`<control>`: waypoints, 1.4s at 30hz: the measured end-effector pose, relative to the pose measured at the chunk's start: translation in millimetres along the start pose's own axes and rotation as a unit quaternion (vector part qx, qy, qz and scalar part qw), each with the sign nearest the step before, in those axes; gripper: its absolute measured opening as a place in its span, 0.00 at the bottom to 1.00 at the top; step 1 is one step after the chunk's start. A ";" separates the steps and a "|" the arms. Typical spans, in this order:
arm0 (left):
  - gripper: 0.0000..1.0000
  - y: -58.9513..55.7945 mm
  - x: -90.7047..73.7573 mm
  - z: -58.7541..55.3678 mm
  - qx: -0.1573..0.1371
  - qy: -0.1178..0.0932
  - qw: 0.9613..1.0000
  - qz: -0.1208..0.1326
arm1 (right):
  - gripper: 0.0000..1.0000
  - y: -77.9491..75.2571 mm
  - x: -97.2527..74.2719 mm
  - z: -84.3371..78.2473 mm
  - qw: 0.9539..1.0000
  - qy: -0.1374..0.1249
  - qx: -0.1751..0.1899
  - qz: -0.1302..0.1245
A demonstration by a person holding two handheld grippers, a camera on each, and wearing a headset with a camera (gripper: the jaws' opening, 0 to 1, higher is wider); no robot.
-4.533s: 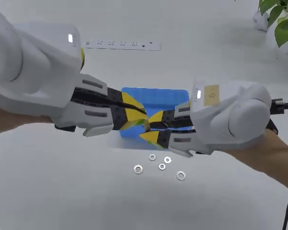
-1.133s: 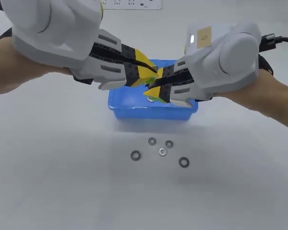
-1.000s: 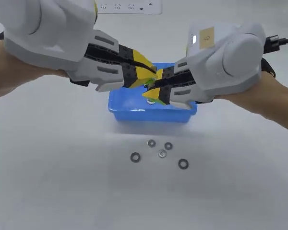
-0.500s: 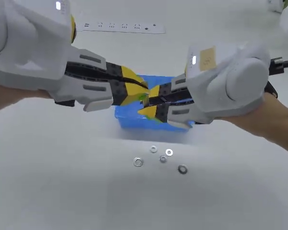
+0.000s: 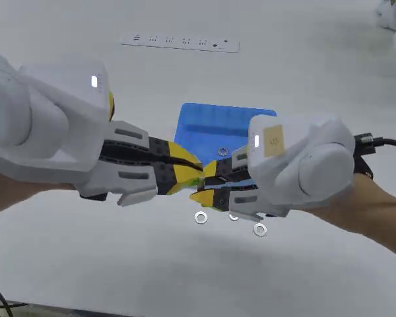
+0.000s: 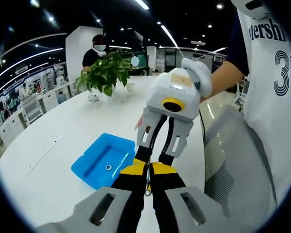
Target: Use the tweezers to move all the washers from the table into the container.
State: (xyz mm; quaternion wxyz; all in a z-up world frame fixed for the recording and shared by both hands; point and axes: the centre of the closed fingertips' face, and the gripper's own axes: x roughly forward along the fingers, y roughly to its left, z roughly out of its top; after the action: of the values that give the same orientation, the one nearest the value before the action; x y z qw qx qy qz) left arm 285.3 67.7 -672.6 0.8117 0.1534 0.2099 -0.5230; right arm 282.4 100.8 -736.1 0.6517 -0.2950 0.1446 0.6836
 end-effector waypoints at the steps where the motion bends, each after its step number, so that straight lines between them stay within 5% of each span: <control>1: 0.06 -2.7 0.3 -1.3 0.003 0.000 1.000 0.000 | 0.10 1.7 0.6 -0.2 1.000 -0.001 0.002 0.001; 10: 0.06 -11.6 8.5 -20.5 0.038 0.039 0.999 -0.007 | 0.10 11.2 10.5 -14.4 1.000 0.012 -0.008 0.000; 42: 0.07 -6.7 21.6 -39.0 0.031 0.048 0.998 -0.031 | 0.10 11.7 20.0 -30.9 0.999 0.009 0.034 0.006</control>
State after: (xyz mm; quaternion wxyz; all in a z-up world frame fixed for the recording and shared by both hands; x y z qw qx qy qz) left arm 280.1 66.2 -717.3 0.7787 0.1969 0.2373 -0.5463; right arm 278.1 97.7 -774.3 0.6559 -0.2777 0.1755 0.6796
